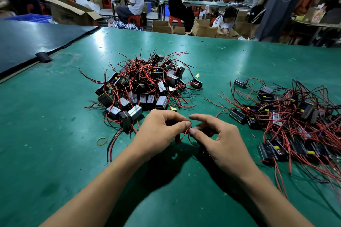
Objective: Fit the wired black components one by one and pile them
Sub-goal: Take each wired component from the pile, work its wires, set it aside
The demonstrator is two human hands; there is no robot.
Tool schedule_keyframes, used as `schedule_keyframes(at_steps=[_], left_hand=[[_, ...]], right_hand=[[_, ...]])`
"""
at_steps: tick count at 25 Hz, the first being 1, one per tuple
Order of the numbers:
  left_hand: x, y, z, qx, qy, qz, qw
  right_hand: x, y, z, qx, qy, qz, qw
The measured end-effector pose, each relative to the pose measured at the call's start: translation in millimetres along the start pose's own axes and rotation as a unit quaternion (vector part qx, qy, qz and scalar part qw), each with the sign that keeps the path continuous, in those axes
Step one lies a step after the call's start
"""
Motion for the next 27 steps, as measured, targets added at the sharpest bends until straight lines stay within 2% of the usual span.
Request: schedule_keyframes(at_steps=[6,12,19,24,27], left_hand=[[0.5,-3.0,-8.0,-0.007,0.032,-0.021,0.999],[0.6,0.2,-7.8,-0.03,0.036,0.002,0.999],[0.3,-1.4,-5.9,-0.038,0.037,0.003,0.999],[0.8,-2.1,-1.7,-0.005,0.011,0.003,1.0],[-0.7,-1.8,7.4,0.072,-0.046,0.01,0.996]], right_hand=[[0.2,3.9,6.0,0.026,-0.011,0.02,0.999],[1.0,4.6,10.9,0.054,-0.024,0.021,0.998],[0.1,3.4,4.0,0.026,-0.009,0.011,1.0],[-1.2,1.8,2.8,0.022,-0.005,0.003,1.0],[-0.4,4.4,0.7,-0.012,0.018,0.009,1.0]])
Point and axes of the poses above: each hand's wrist, its own x-axis towards the middle knuckle, its own y-axis out of the back of the hand, z = x × y, the point moved 10 cm from there along x, towards the middle knuckle, and after that the axes turned 8 degrees about -x, right-handed, at the moved point
